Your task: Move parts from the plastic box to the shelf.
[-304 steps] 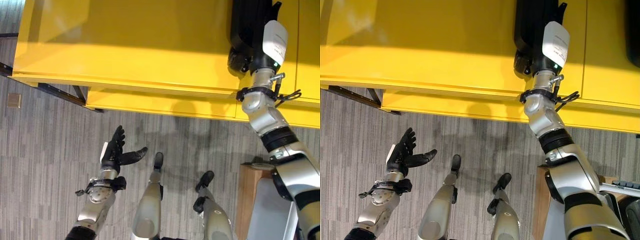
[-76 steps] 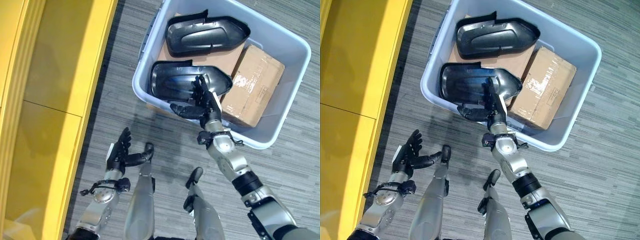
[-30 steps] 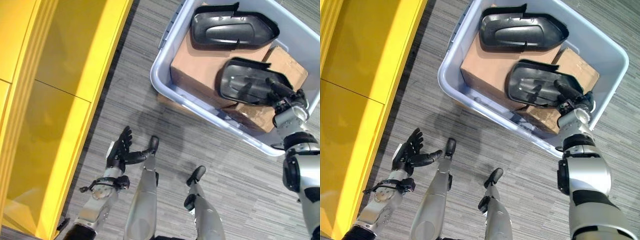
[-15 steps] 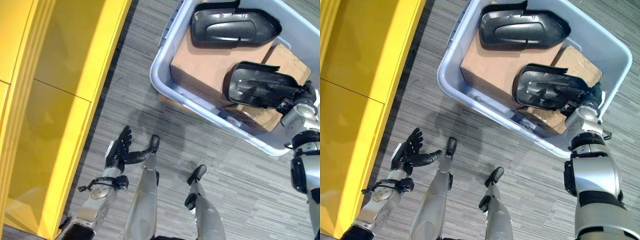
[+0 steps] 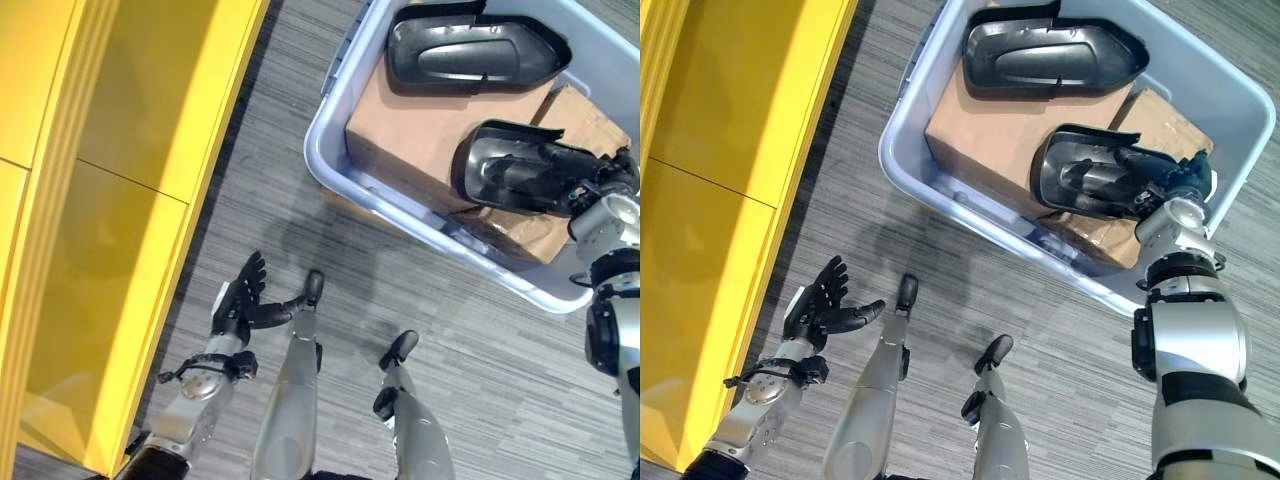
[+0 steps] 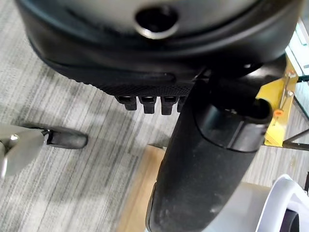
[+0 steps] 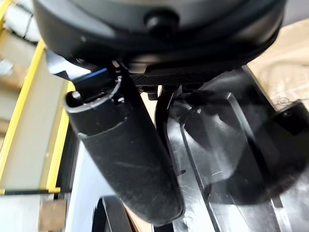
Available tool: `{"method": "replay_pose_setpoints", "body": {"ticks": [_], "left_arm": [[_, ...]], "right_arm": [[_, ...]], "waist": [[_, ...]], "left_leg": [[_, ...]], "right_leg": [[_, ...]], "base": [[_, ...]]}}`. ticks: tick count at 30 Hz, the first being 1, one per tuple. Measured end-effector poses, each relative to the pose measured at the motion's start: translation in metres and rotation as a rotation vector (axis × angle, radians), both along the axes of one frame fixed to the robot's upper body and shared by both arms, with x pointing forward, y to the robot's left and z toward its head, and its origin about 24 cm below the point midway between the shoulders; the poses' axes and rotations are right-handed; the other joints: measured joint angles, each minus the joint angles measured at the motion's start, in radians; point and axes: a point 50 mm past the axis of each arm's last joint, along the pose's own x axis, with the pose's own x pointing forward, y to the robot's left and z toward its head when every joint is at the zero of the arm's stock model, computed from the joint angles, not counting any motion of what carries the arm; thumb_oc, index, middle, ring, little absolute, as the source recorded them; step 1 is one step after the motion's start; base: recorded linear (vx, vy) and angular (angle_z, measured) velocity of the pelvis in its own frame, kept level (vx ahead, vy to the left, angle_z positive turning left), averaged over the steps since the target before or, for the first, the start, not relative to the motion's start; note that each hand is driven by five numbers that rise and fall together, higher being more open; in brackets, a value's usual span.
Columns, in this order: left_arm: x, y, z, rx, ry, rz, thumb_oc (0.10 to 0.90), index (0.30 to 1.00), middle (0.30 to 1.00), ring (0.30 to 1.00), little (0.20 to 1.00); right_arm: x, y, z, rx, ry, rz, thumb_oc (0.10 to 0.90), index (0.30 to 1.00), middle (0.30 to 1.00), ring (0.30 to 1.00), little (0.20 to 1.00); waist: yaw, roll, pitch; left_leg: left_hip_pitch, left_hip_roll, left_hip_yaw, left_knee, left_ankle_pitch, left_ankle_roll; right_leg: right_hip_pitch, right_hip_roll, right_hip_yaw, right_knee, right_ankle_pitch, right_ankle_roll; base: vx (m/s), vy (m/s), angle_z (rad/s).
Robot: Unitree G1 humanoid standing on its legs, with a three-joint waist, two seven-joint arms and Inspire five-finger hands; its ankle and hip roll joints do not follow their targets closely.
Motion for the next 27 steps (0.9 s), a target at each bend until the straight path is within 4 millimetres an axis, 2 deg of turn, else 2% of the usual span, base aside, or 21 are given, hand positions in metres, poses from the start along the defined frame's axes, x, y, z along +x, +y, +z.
{"method": "replay_pose_setpoints", "body": {"ticks": [5,11,18,22,27], "left_arm": [[-0.001,0.0,-0.004,0.004,0.019,-0.001,0.9,1.0,1.0,1.0,1.0],[-0.001,-0.001,-0.004,0.003,0.019,-0.005,0.9,1.0,1.0,1.0,1.0],[0.001,-0.005,-0.005,-0.014,0.018,-0.002,0.9,1.0,1.0,1.0,1.0],[0.007,-0.016,0.0,-0.035,-0.005,-0.03,0.9,1.0,1.0,1.0,1.0],[0.006,-0.016,-0.002,-0.034,0.002,-0.027,0.9,1.0,1.0,1.0,1.0]], "right_arm": [[-0.01,-0.018,0.01,0.001,-0.025,-0.05,0.9,1.0,1.0,1.0,1.0],[-0.01,-0.019,0.016,0.01,-0.053,-0.056,0.9,1.0,1.0,1.0,1.0],[0.005,0.014,0.027,-0.028,-0.173,0.022,0.9,1.0,1.0,1.0,1.0],[0.009,0.022,0.032,-0.035,-0.18,0.039,0.9,1.0,1.0,1.0,1.0],[0.009,0.021,0.033,-0.029,-0.179,0.033,0.9,1.0,1.0,1.0,1.0]], "waist": [[0.014,0.035,-0.001],[0.015,0.037,-0.001],[-0.03,0.036,-0.001],[-0.039,0.036,-0.001],[-0.038,0.036,-0.001]], "left_leg": [[-0.004,-0.009,-0.007,-0.003,0.002,0.002],[-0.018,-0.016,-0.007,-0.004,0.004,0.004],[-0.023,-0.011,0.007,-0.004,0.004,0.005],[-0.023,-0.007,0.01,-0.004,0.004,0.005],[-0.025,-0.006,0.007,-0.005,0.004,0.005]], "right_leg": [[-0.003,-0.006,-0.005,0.0,-0.001,0.003],[-0.015,-0.012,-0.008,0.0,0.001,0.007],[-0.031,-0.012,0.008,0.0,0.008,0.008],[-0.034,-0.01,0.013,0.0,0.009,0.007],[-0.034,-0.009,0.009,0.0,0.009,0.007]], "base": [[0.02,0.005,0.04],[0.01,0.007,0.02],[0.0,0.019,-0.07],[0.0,-0.012,-0.03],[0.0,0.0,0.0]]}}
